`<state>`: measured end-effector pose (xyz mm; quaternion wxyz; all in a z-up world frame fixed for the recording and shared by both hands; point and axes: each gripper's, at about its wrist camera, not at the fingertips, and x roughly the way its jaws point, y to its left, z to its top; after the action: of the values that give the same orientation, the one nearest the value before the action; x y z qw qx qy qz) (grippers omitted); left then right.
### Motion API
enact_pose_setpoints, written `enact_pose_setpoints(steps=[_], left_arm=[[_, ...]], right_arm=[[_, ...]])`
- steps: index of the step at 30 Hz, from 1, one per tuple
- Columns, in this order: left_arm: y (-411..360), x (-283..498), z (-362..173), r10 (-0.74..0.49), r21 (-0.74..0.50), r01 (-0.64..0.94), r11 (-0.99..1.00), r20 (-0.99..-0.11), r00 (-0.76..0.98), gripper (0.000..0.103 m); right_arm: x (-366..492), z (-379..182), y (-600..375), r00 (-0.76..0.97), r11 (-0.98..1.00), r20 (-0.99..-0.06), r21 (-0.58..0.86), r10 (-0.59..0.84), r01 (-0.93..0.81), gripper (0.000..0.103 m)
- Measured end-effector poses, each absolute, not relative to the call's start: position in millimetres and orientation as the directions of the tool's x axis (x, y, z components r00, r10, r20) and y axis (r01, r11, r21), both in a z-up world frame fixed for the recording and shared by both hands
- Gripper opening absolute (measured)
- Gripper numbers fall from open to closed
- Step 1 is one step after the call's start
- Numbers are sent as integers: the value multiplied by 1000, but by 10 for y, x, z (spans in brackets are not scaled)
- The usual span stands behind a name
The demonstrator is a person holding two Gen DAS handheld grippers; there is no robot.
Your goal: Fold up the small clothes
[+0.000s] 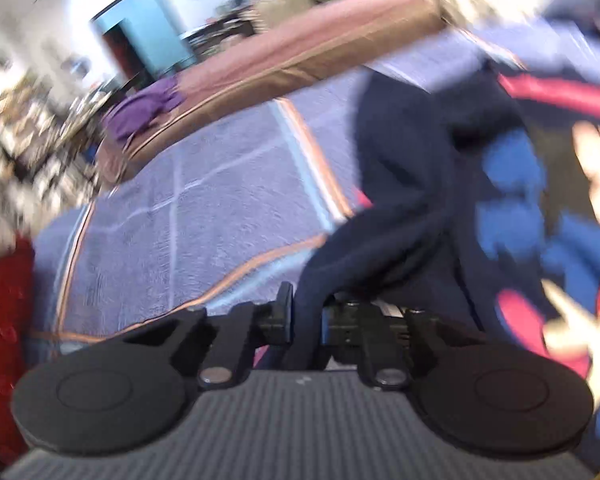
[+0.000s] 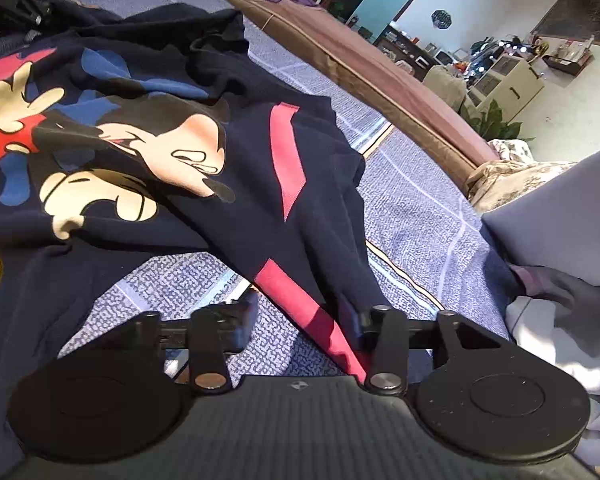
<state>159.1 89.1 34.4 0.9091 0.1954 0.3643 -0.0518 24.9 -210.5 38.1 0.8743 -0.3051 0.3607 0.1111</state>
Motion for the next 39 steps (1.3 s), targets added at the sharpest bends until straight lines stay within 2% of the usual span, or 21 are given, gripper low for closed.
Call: enact_pose_setpoints(steps=[1,5,8,11,12,14,16,17,21,22,24,26,29,36,39], left_arm=[[1018,1689,398,59,270,176,947,-682,729,10],[1515,1999,516,156,242,17,970,-674,722,10],[1813,2138,553,234,262,-73,962,-662,712,10],[2100,2182,559,250,222,-130,966,-693,676,11],[2148,2179,538,254,216,-141,966,-699,669,14],[2258,2174,492,266,220,-155,963,-708,654,25],[2287,2124,435,339,284,-192,939,-683,647,62],[2288,2113,399,368,310,-208,928,-669,645,70],[2255,1998,412,356,334,-158,929,-688,632,70],[2223,1917,451,356,334,-161,929,-682,638,74],[2149,1725,552,297,273,-143,951,-690,660,86],[2082,1492,674,203,181,-105,978,-704,680,88],[2027,1041,792,59,19,-66,998,-729,682,95],[1958,305,577,-164,-281,-118,952,-798,580,94],[1938,252,382,-213,-368,-173,913,-796,567,81]], right_arm=[[300,390,-2131,706,800,-707,-446,-40,-401,3],[555,488,-2389,727,863,-678,-425,-104,-273,0],[771,490,-2607,736,858,-640,-487,-223,-163,0],[927,494,-2926,691,916,-679,-396,-247,-62,0],[918,502,-2981,693,937,-690,-345,-211,-58,0],[837,501,-2966,695,953,-702,-292,-159,-76,0],[714,496,-2855,708,945,-690,-310,-149,-103,15],[654,502,-2806,716,942,-682,-317,-148,-107,23],[393,631,-2666,746,970,-663,-216,-61,-112,49],[328,656,-2629,742,976,-669,-181,-31,-123,51],[188,701,-2544,740,981,-672,-127,21,-144,53],[32,742,-2448,736,981,-673,-83,76,-177,60],[-202,757,-2323,732,981,-671,-32,119,-189,62],[-618,586,-2149,687,985,-709,67,160,-160,64],[-758,537,-2087,671,983,-720,110,178,-144,64]])
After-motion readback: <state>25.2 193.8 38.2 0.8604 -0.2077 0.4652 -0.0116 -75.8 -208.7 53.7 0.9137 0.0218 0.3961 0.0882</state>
